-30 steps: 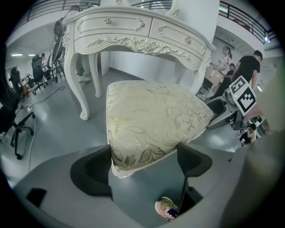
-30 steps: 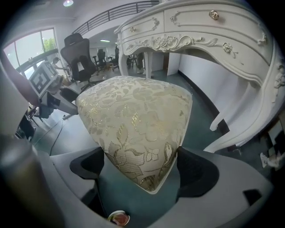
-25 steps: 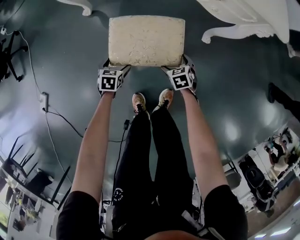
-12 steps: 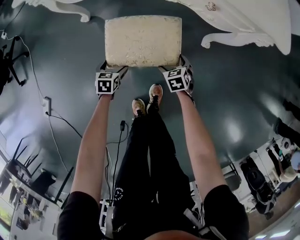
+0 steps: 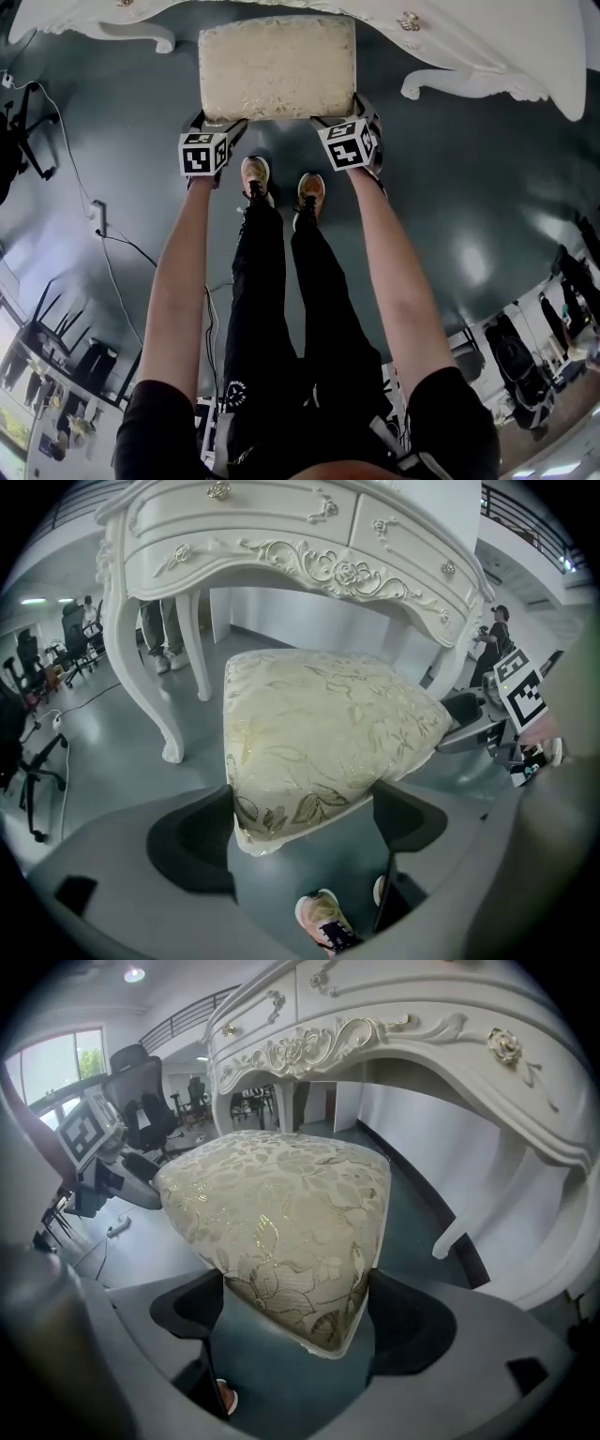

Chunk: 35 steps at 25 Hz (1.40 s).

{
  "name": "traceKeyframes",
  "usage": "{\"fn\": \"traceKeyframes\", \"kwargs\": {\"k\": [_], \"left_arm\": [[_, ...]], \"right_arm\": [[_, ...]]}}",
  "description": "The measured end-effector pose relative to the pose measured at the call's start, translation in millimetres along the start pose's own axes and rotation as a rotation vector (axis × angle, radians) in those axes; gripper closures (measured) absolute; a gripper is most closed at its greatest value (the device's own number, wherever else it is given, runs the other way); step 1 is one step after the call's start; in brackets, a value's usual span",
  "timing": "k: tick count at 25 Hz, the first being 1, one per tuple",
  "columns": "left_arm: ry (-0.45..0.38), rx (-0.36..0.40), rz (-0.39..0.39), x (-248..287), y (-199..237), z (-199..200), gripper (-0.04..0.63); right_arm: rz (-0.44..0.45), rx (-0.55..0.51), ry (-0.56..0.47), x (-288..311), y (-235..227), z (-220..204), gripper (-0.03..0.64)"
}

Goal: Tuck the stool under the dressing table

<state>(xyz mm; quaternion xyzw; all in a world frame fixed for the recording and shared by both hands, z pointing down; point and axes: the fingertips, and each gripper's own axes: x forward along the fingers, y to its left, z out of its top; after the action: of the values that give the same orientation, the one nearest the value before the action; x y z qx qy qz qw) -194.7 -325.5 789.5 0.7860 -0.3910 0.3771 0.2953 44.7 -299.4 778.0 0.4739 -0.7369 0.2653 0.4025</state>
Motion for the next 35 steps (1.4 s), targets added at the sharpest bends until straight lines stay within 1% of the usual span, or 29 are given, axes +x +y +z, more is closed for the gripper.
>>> {"fn": "traceKeyframes", "kwargs": {"k": [5,13,15,22,28,30,35], "left_arm": [[0.001,0.007,-0.004,9,10,17,0.121],[-0.026,0.027,-0.011,26,27,50,0.121],[-0.047,0.034,-0.012,32,34,62,0.121],[-0.171,0.018,0.014,55,64,114,0.124],[-0.202,0.029,0.015,68,72,140,0.129],[-0.214,0.032,0.019,71,74,147,0.129],[-0.249,0.041,0.022,80,75,162,0.129]], "right_arm": [[-0.020,0.028,-0.004,8,-8,14,0.115],[-0.123,0.157,0.004,14,-21,32,0.149],[-0.151,0.184,-0.004,18,-25,39,0.155],[-0.234,0.258,-0.084,38,-45,75,0.161],[-0.299,0.306,-0.138,46,-59,91,0.167],[-0.317,0.308,-0.148,48,-64,95,0.169],[-0.340,0.338,-0.170,53,-76,104,0.173]]}}
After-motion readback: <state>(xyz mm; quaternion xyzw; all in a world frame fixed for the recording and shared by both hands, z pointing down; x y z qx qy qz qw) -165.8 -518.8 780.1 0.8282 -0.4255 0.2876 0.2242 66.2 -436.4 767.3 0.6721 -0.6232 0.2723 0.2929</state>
